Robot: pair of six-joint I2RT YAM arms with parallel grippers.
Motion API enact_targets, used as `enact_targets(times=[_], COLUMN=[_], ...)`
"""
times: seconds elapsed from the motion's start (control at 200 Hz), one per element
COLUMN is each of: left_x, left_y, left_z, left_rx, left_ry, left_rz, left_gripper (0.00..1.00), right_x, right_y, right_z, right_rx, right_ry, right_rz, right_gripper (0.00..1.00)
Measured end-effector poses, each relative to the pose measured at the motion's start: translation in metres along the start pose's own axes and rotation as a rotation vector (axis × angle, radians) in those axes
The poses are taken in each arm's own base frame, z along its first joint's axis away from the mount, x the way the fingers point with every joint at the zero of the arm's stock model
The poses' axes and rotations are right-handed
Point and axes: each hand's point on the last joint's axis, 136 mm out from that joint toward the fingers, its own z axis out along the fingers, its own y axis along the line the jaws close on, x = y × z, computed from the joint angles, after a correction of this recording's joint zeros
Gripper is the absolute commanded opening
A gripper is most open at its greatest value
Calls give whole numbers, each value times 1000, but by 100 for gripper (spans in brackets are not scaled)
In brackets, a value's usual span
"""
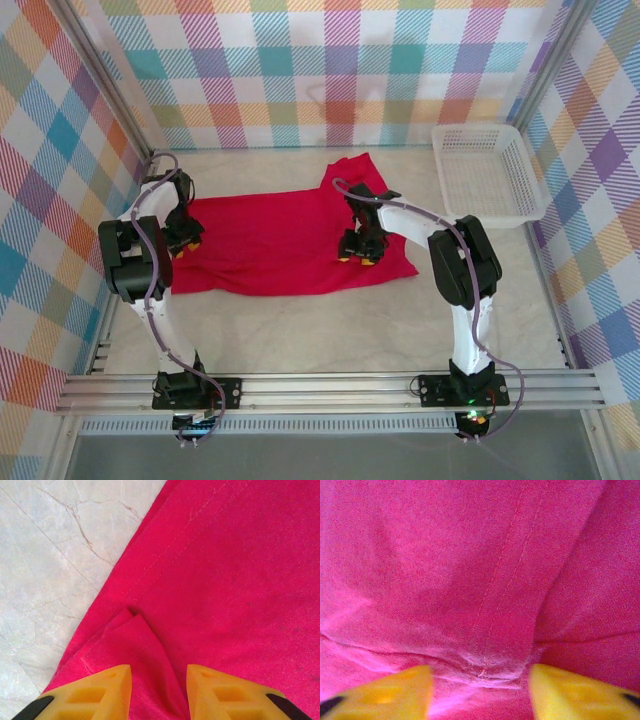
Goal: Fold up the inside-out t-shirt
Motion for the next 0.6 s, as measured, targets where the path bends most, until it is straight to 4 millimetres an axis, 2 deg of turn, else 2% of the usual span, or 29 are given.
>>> enact_targets(times=[0.055, 0.095, 0.17, 0.365, 0.5, 0.56, 0.6], left_x=[0, 0, 1, 1, 2, 4, 7], left_y=[0, 0, 1, 5, 3, 0, -2], left_z=[0, 0, -2, -28, -47, -52, -54], left_rx=[-1, -1, -1, 24, 53, 61, 67], left_ry=[0, 1, 0, -47, -90, -102, -107], left_rz=[0, 1, 1, 3, 9, 17, 25], left_gripper=[35, 35, 35, 35, 35, 35, 36], right_x=[-1, -1, -3, -23, -56, -81, -97], right_y=[1, 1, 0, 13, 36, 50, 57], right_z=[0, 0, -3, -23, -49, -53, -50], right_rx=[-3, -3, 6, -2, -22, -28, -27], right_ry=[-4, -5, -12, -77, -160, -203, -223], right_rz=[7, 6, 6, -1, -20, -33, -38], right_gripper=[15, 9, 5, 6, 7, 13, 28])
